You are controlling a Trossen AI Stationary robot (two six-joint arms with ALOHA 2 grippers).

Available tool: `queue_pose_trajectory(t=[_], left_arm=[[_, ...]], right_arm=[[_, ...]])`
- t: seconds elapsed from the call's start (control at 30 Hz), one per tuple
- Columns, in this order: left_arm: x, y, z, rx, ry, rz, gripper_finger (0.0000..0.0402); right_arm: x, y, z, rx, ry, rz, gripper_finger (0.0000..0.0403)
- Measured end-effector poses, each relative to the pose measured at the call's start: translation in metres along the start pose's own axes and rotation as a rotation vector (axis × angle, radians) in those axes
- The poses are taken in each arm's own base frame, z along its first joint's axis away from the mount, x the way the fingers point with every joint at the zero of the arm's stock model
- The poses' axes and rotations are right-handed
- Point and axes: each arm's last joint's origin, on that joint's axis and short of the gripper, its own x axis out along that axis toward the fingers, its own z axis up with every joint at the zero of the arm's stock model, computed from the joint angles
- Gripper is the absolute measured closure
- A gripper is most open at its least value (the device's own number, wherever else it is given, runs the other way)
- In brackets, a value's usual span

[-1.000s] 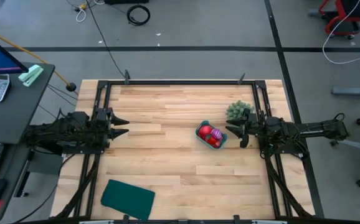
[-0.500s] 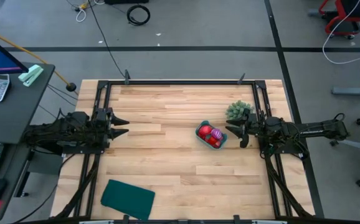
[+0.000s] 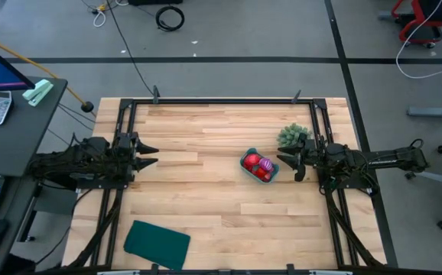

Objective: Pick and placing Produce into tupperware
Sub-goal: Return to home position

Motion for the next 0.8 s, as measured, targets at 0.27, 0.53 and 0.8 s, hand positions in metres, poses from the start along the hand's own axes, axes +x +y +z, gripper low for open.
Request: queue_pose_trajectory(t=[0.27,0.53,0.8], left_arm=[[0.0000,0.0000,0.0000,0.000,0.000,0.000,0.0202],[0.0000,0.0000,0.0000,0.000,0.000,0.000,0.0211],[0.0000,0.0000,0.0000,0.000,0.000,0.000,0.0203]], right_arm=[[0.0000,0.0000,0.0001,0.000,0.000,0.000,0.0243],[0.0000,0.0000,0.0001,0.000,0.000,0.000,0.0243],[0.0000,0.0000,0.0001,0.000,-0.001,0.000,0.0243]])
